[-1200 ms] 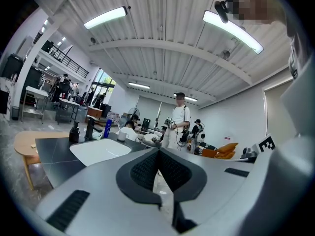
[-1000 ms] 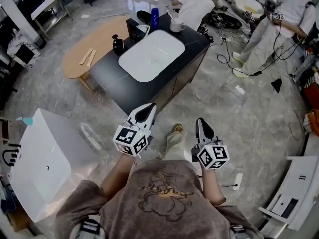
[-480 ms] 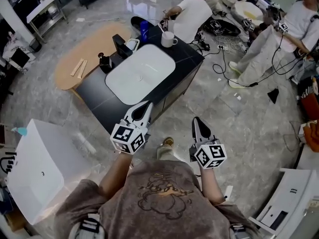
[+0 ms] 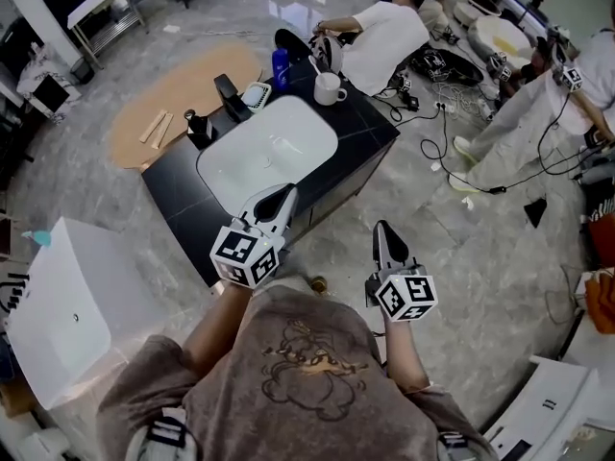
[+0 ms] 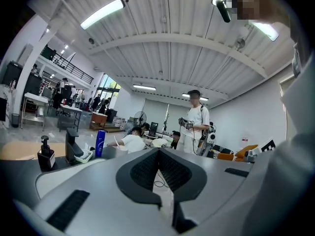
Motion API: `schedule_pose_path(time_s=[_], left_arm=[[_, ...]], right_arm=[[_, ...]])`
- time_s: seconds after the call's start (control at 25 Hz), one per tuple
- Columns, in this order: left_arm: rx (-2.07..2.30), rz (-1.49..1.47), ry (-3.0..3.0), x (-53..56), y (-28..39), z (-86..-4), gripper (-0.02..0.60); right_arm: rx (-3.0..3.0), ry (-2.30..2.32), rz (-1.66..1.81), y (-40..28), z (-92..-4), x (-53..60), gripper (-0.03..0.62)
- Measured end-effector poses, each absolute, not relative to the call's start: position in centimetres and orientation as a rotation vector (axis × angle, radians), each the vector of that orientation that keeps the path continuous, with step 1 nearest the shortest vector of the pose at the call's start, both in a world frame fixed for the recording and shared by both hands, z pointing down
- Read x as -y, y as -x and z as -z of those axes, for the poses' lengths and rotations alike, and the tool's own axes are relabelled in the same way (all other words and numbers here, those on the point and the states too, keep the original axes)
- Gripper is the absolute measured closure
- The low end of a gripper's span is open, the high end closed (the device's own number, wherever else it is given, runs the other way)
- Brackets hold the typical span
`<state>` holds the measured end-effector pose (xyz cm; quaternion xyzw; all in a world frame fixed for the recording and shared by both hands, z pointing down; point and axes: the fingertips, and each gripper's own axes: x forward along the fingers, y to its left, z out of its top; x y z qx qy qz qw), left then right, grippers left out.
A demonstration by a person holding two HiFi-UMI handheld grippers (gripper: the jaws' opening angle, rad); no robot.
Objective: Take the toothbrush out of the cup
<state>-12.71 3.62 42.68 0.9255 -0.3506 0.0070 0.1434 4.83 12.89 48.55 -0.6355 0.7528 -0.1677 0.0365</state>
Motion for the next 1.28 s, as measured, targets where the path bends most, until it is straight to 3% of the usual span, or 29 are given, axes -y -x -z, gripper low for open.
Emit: schedule_pose_path(time_s=[1.28], left_arm=[[0.998,-0.035,-2.679,19.8,2.9,-43.7,0.561]], right_arm=[[-2.348,1.966,0.51,-14.3,-47.8,9.9,0.589]])
